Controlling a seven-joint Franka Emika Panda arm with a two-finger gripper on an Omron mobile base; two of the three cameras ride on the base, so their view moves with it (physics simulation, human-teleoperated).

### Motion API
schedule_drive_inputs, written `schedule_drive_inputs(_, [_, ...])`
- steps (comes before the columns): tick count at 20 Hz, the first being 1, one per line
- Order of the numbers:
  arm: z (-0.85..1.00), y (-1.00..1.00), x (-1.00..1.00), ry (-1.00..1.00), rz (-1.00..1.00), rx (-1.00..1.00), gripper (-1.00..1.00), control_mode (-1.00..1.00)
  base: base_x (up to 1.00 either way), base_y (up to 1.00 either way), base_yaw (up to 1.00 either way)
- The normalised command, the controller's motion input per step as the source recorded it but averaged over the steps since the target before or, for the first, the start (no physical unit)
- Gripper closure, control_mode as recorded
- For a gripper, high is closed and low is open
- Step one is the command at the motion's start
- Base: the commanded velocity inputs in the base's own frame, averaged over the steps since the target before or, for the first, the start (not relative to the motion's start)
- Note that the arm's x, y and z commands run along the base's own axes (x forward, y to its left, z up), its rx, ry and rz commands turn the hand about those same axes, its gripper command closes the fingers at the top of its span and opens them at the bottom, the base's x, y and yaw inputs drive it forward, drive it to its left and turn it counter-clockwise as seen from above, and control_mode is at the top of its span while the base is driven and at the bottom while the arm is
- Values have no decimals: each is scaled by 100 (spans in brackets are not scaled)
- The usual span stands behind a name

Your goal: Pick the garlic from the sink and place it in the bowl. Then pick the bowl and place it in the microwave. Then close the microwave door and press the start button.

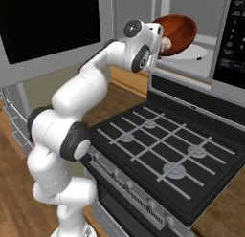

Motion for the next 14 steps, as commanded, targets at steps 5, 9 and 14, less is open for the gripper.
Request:
schedule_drive_inputs(5, [0, -18, 58, 0, 0, 0, 100, -100, 0, 0, 0])
schedule_drive_inputs(9, [-3, -5, 45, 0, 0, 0, -100, -100, 0, 0, 0])
schedule_drive_inputs(14, [-3, 0, 3, -24, 1, 0, -100, -100, 0, 0, 0])
